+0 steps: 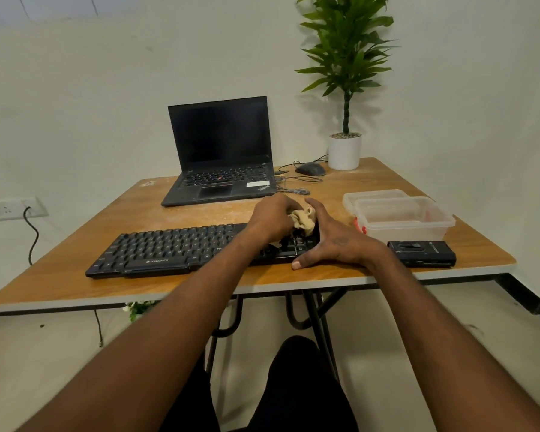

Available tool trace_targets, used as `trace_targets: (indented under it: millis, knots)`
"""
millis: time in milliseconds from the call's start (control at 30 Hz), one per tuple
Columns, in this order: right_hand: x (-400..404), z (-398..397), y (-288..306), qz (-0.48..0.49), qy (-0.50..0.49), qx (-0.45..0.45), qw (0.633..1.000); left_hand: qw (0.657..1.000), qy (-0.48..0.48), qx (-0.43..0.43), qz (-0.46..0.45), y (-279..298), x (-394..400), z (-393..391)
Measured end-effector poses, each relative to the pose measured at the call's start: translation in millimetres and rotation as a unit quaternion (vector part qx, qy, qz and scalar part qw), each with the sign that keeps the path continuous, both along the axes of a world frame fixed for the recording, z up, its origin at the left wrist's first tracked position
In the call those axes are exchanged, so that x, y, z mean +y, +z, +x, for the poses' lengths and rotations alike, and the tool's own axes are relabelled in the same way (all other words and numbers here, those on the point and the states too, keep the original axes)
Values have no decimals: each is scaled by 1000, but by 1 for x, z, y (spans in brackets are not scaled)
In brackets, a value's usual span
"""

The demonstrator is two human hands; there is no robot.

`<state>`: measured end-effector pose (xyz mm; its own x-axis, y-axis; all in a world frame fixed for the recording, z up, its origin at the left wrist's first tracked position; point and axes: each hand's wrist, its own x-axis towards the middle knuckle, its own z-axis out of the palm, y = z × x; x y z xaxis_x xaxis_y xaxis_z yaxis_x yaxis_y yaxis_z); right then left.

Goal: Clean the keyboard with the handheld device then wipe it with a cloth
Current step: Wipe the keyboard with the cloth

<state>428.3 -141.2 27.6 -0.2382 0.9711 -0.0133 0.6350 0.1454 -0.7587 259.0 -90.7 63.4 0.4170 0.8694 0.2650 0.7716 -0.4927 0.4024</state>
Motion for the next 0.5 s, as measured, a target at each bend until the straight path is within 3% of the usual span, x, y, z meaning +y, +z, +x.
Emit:
trace_targets:
  millis: [267,500]
  knots:
    - [1,-2,3,-4,11,-10,1000,993,-83,18,-87,7,-18,-19]
    - [1,-2,1,-2,9,0,1000,999,11,5,41,0,-3,3]
